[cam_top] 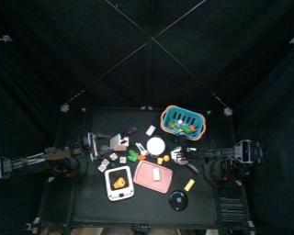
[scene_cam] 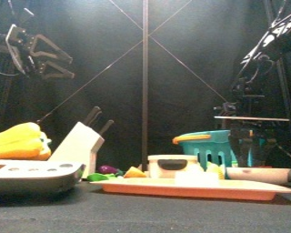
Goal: Place salmon on rice
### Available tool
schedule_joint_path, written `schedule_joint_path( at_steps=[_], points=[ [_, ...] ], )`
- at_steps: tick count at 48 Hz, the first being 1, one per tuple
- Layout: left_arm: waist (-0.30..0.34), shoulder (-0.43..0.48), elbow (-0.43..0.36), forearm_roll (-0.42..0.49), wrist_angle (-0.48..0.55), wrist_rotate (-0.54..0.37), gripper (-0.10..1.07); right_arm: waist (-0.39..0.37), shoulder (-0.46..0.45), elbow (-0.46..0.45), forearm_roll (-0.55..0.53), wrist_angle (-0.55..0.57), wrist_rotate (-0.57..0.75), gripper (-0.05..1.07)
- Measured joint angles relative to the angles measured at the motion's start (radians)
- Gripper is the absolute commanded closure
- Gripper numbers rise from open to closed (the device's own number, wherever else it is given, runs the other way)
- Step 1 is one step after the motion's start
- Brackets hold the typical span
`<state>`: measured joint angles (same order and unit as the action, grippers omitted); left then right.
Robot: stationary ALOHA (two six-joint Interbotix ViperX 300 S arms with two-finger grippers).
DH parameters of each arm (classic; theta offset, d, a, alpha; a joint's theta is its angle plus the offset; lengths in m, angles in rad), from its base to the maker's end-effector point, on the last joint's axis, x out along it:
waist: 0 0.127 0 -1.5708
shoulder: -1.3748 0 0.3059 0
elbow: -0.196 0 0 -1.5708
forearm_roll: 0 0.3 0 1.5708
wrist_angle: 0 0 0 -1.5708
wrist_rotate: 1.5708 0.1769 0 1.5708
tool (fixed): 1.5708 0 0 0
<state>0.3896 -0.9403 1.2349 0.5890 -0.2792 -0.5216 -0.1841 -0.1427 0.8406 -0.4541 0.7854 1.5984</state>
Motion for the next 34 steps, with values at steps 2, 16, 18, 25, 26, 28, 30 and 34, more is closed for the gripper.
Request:
schedule_joint_path(
  at_steps=[2,16,18,25,26,28,30,34],
  points=[
    [0.0,0.0,0.0,0.0,0.0,-0.003,-0.05,0.005,-0.011,-0.009,0.003,0.009,0.0,0.39],
    [0.0,0.0,0.005,0.0,0.002,-0.002,-0.05,0.124,-0.023,-0.112,0.077,0.023,0.015,0.39],
    [0.0,0.0,0.006,0.0,0.002,-0.002,-0.05,0.149,-0.009,-0.129,0.08,0.023,0.029,0.39],
    [0.0,0.0,0.011,0.0,0.002,-0.002,-0.05,0.221,0.066,-0.216,0.055,0.023,0.098,0.39],
    [0.0,0.0,0.011,0.0,0.002,-0.003,-0.05,0.229,0.075,-0.225,0.049,0.021,0.106,0.39],
    [0.0,0.0,0.012,0.0,0.002,-0.002,-0.05,0.247,0.098,-0.253,0.038,0.025,0.132,0.39],
    [0.0,0.0,0.011,0.0,0.002,-0.002,-0.05,0.264,0.12,-0.276,0.034,0.021,0.147,0.39],
    [0.0,0.0,0.012,0.0,0.002,-0.003,-0.05,0.295,0.152,-0.311,0.028,0.023,0.187,0.39]
  ],
)
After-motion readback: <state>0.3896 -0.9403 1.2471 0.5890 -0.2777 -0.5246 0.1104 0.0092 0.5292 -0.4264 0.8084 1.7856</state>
